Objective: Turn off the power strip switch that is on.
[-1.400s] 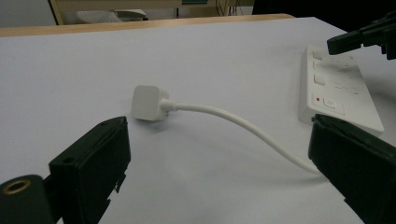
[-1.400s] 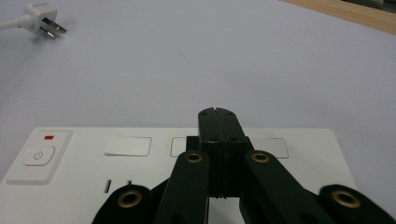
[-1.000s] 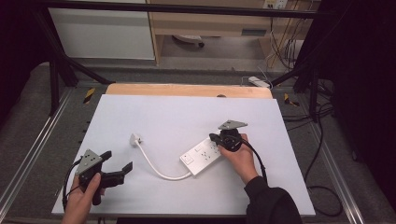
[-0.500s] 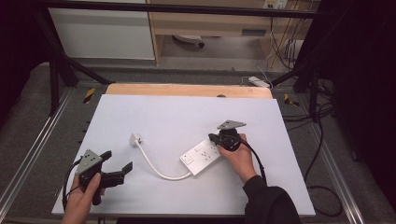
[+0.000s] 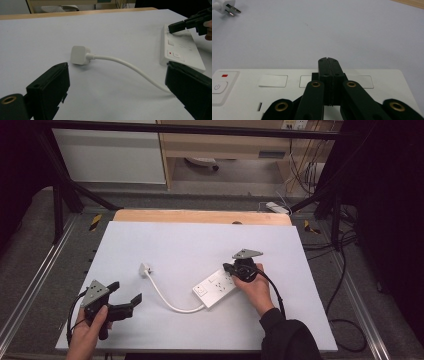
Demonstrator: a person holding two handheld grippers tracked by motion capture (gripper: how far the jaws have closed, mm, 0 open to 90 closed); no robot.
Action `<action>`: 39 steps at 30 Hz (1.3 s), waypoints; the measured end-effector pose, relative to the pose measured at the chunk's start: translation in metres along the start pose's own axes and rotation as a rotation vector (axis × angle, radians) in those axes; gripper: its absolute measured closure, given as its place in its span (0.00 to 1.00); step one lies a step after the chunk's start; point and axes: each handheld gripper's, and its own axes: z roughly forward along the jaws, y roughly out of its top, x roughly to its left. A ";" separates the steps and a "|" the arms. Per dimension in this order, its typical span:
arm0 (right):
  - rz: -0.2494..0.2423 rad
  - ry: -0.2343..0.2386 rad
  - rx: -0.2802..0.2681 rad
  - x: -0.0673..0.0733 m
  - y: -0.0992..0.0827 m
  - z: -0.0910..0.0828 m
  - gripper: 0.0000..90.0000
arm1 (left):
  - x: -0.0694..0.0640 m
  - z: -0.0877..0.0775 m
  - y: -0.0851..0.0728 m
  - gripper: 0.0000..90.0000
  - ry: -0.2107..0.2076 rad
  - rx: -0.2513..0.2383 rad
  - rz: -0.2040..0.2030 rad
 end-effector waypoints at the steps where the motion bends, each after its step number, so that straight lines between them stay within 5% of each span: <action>1: 0.000 0.001 -0.001 0.000 0.000 0.000 1.00 | 0.000 0.000 0.000 0.06 -0.001 0.000 -0.002; 39: 0.011 0.007 -0.001 0.002 -0.001 0.003 1.00 | -0.001 0.001 0.000 0.06 0.002 0.001 -0.003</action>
